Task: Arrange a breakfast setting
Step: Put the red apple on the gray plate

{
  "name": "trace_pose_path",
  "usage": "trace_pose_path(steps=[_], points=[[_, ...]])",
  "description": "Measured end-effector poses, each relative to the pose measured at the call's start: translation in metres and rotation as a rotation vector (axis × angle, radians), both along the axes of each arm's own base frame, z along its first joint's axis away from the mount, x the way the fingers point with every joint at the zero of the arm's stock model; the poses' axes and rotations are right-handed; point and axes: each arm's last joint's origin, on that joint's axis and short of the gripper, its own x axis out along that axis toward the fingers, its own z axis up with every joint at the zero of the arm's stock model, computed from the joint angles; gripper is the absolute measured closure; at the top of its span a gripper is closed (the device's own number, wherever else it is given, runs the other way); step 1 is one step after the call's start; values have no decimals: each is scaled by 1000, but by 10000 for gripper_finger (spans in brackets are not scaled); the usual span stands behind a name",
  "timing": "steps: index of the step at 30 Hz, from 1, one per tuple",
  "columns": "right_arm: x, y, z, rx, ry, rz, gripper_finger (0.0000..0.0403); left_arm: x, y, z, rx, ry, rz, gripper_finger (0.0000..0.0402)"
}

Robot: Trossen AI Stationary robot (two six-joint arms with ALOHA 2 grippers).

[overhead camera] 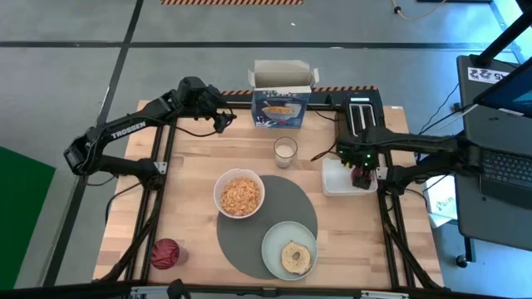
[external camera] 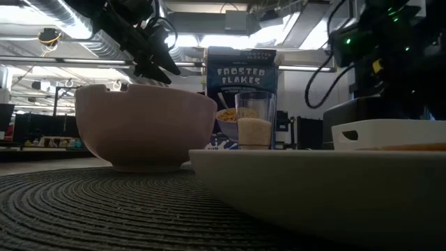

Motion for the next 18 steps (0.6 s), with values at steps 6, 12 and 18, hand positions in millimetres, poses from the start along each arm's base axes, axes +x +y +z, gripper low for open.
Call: trace_pose_path(steps=[6,12,18], points=[[13,-4,-18,42,112,74,26,0,0,0,-1,0,0,92],[18,-6,-27,57,164,89,26,0,0,0,-1,0,1,92],[19,-7,-28,42,164,95,37,0,0,0,-1,-1,1,92]])
